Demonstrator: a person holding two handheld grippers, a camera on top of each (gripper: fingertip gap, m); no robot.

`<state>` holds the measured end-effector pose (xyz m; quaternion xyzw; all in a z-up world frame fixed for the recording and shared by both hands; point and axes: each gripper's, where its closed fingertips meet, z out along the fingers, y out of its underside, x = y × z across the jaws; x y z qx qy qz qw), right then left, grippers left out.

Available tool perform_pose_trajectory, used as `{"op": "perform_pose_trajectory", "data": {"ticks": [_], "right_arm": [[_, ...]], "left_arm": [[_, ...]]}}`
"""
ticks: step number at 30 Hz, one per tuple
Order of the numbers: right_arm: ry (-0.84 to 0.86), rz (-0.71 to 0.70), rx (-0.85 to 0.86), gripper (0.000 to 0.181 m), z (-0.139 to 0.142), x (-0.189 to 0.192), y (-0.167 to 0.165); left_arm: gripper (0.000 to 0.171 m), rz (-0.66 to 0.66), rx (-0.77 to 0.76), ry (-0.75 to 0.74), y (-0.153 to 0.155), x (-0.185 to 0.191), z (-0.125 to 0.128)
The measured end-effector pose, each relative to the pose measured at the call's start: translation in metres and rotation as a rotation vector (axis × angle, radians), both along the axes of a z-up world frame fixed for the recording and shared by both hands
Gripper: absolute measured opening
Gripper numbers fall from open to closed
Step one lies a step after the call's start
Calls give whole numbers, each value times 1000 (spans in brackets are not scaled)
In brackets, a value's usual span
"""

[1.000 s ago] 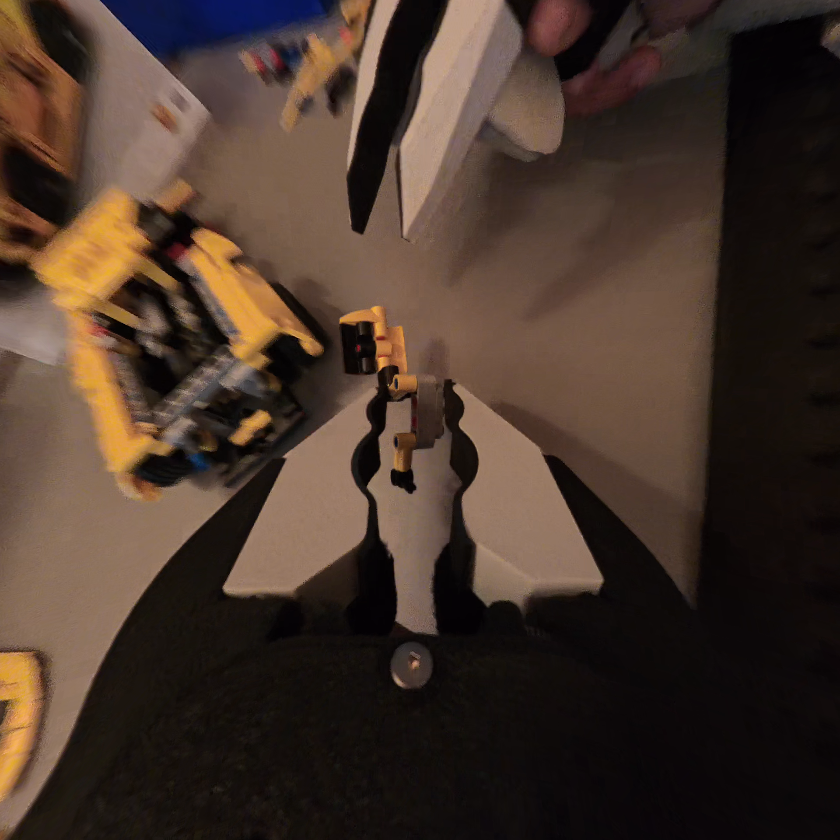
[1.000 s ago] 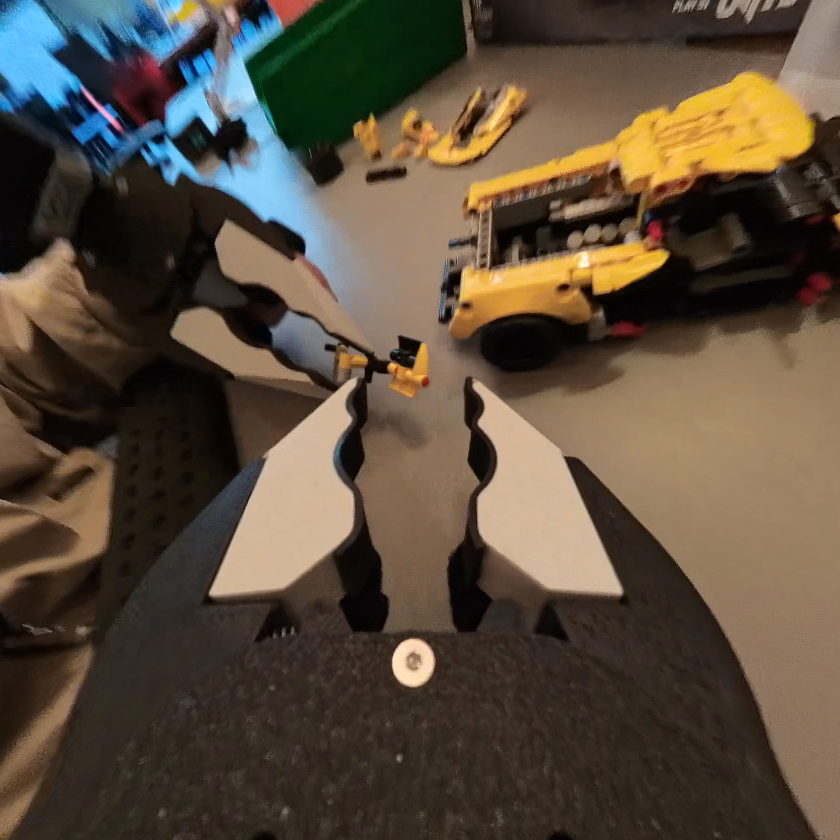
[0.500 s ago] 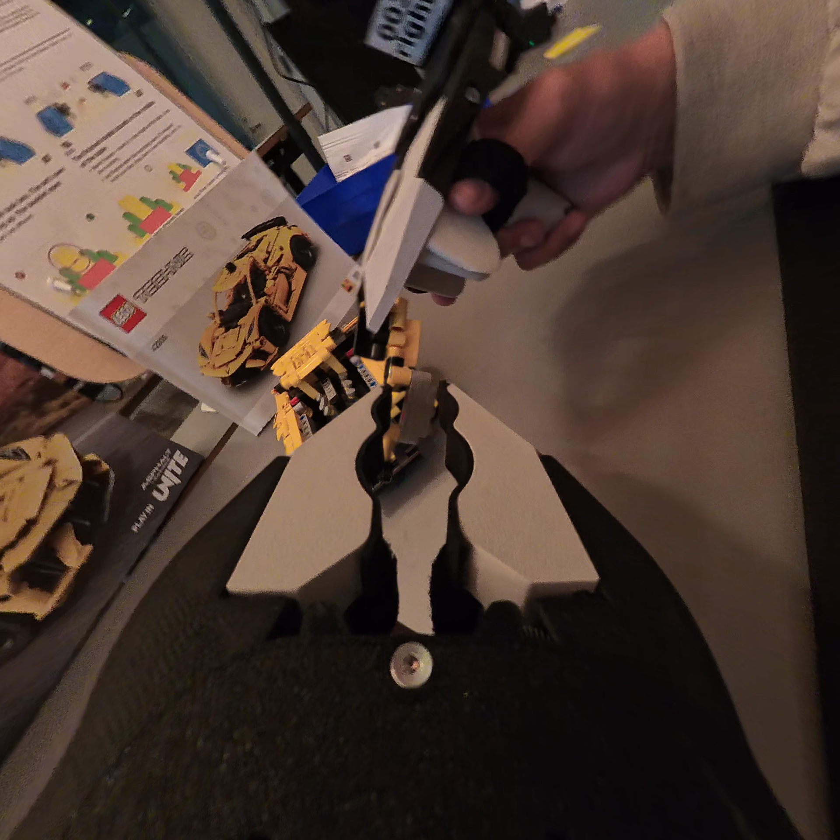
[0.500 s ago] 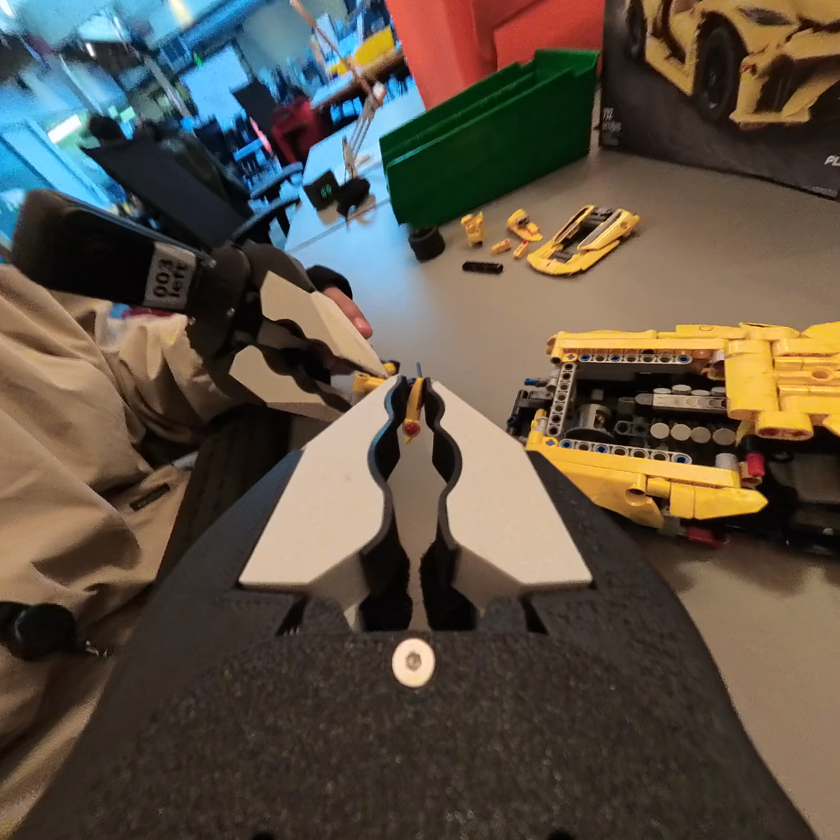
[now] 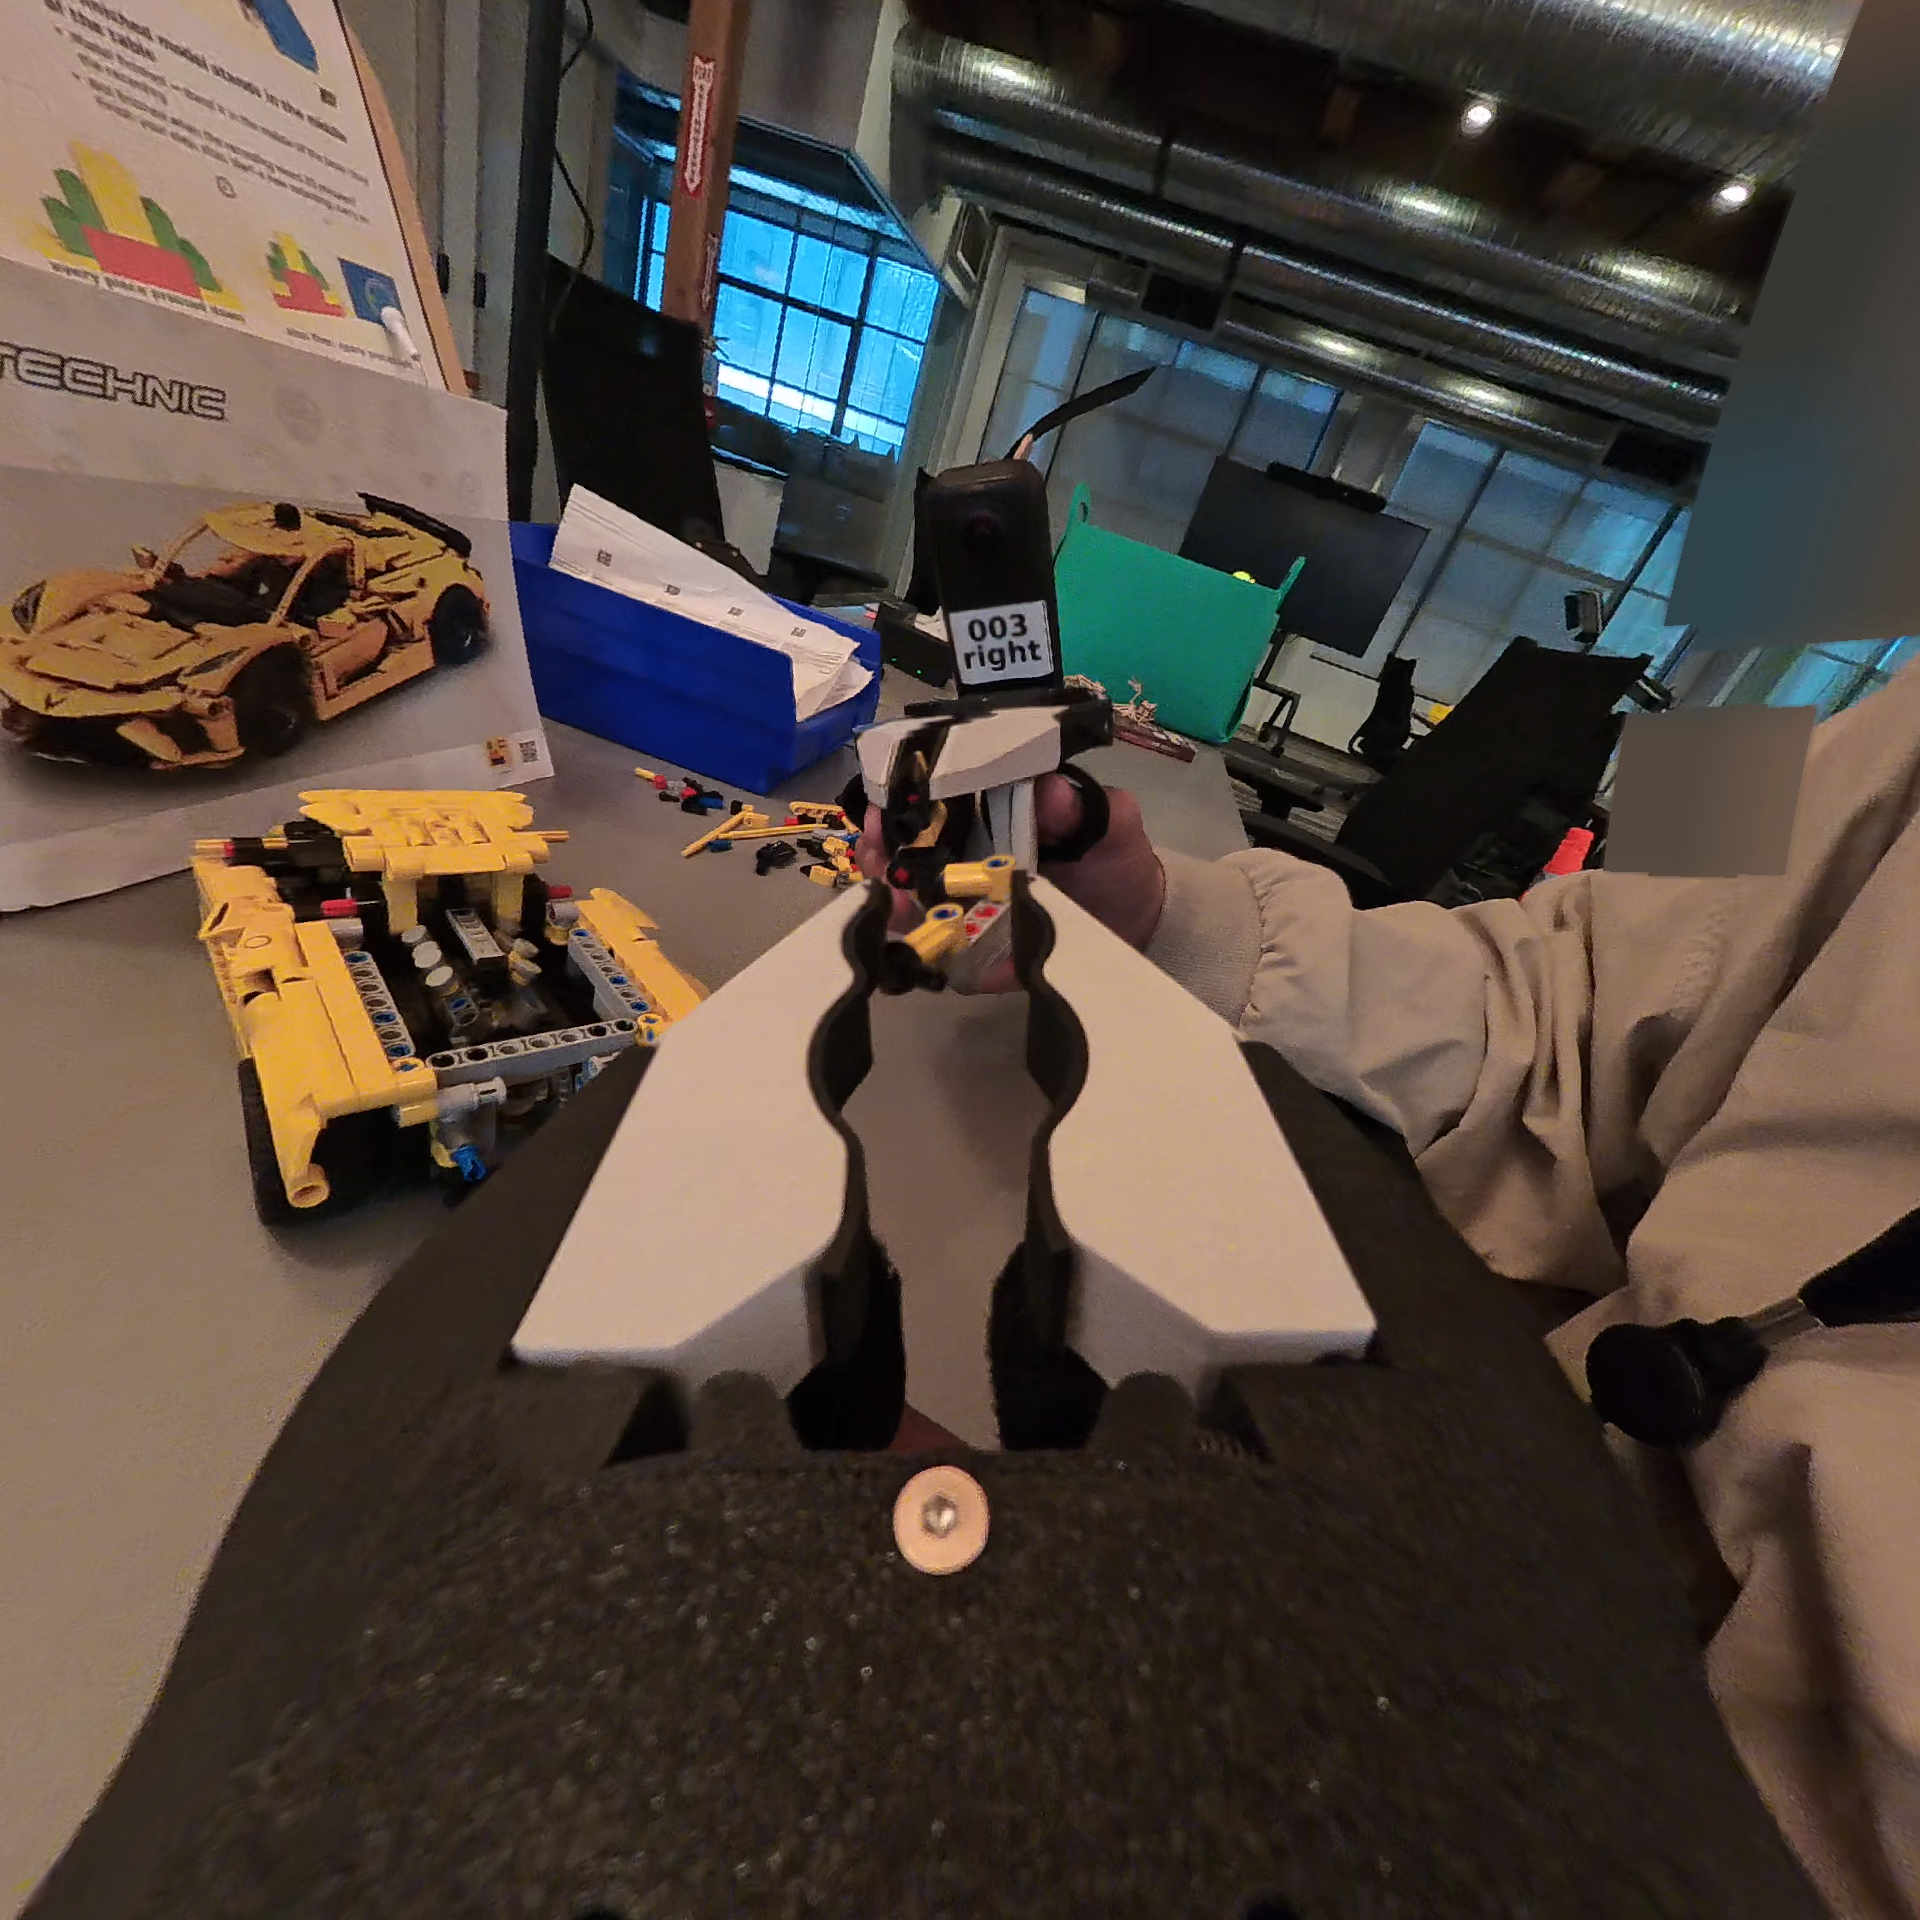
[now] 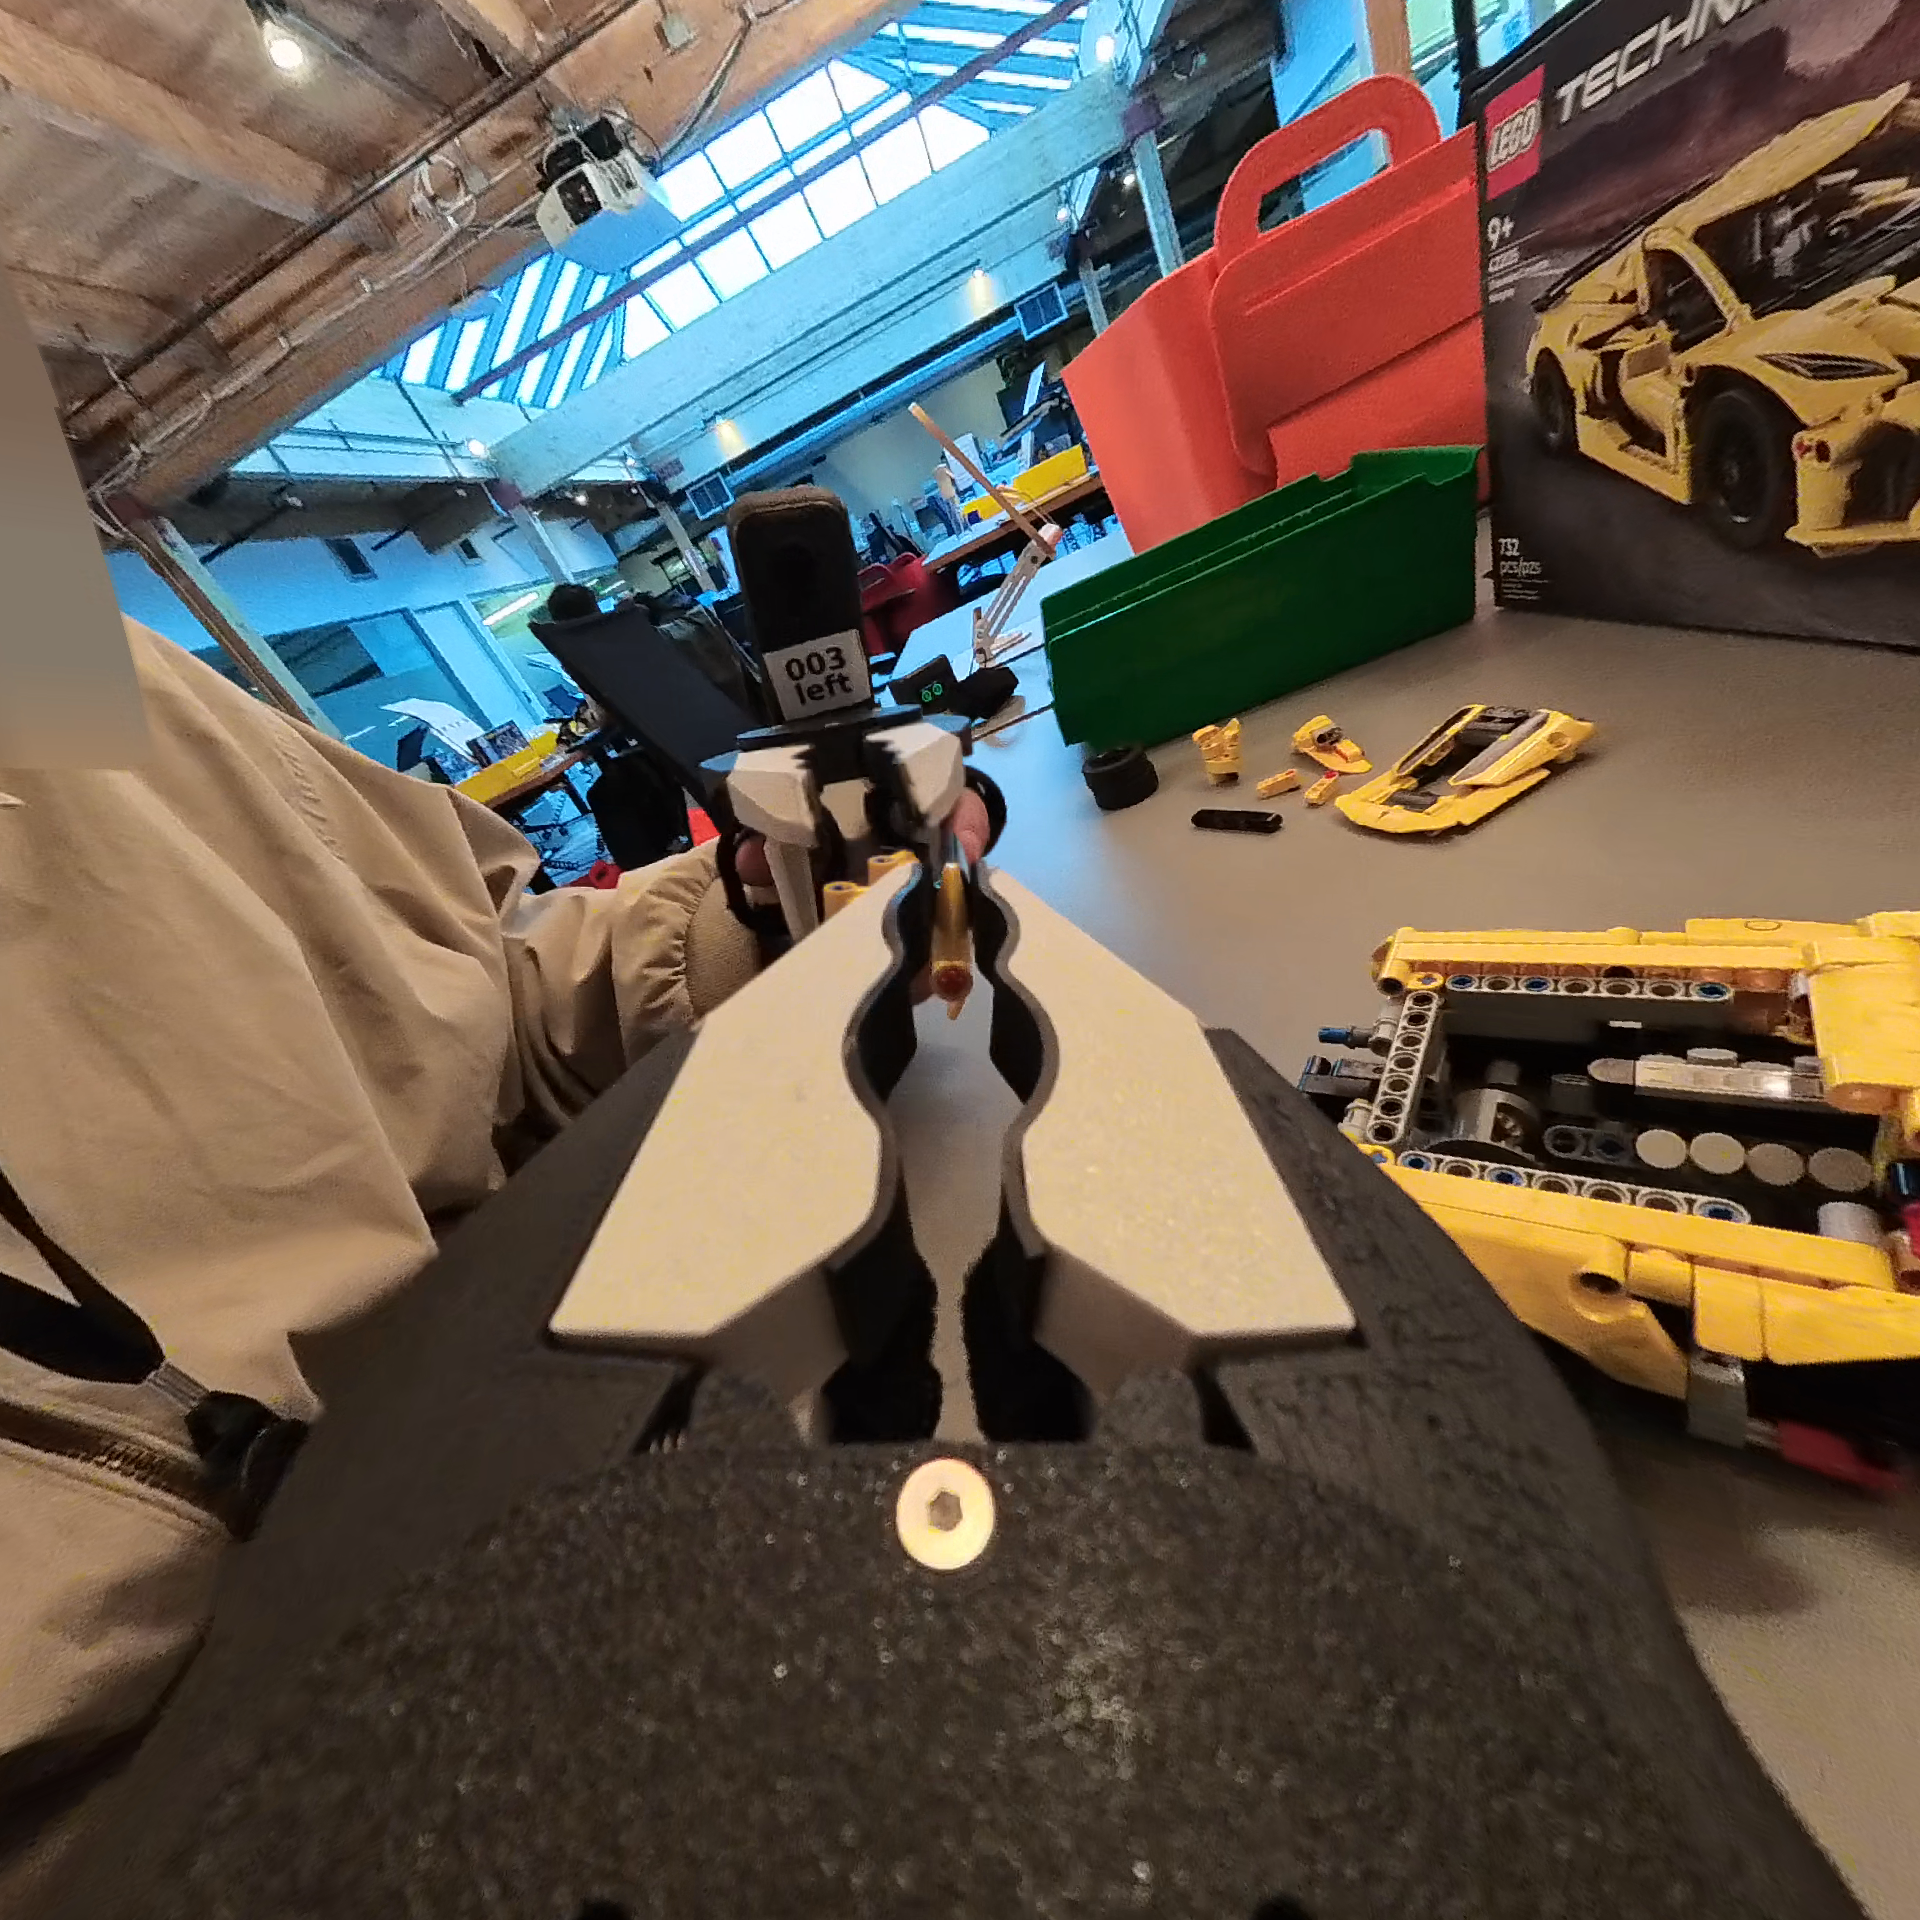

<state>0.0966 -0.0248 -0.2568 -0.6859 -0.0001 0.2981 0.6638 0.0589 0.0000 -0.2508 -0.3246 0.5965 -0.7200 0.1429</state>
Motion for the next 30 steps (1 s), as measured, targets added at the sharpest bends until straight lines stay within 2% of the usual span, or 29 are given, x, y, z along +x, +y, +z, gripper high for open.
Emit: {"op": "perform_pose_trajectory", "data": {"ticks": [3,5,9,13,14,15,18,21,23,24,26,28,30], "right_arm": [[4,-11,4,5,1,1,0],[18,-19,21,5,4,5,-3],[23,-11,30,5,7,4,-6],[16,15,37,5,9,-2,-5],[16,17,44,5,10,-3,-6],[20,25,47,5,11,-4,-6],[14,24,36,5,9,-3,-7],[-32,-5,27,6,6,-1,-6],[-88,-112,-16,8,-1,10,-1],[-98,-141,-24,18,0,14,-1],[-39,-185,-44,33,2,23,-3],[130,-173,-134,47,-12,30,-3],[431,9,-201,69,-25,15,2]], "left_arm": [[9,28,38,-18,3,0,-2],[10,34,57,-17,6,0,-4],[27,28,29,-16,8,-1,0],[26,-31,6,10,-1,-4,-3],[24,-58,-1,17,-4,-6,-3],[15,-76,-7,20,-6,-7,-4],[13,-76,32,27,-8,-7,-9],[13,3,105,-76,-5,-5,-6],[13,113,245,-176,-1,1,-9],[12,166,320,-214,0,4,-12],[12,282,450,-286,7,11,-15],[12,394,541,-386,16,15,-10],[12,429,579,-463,15,14,-4]]}}
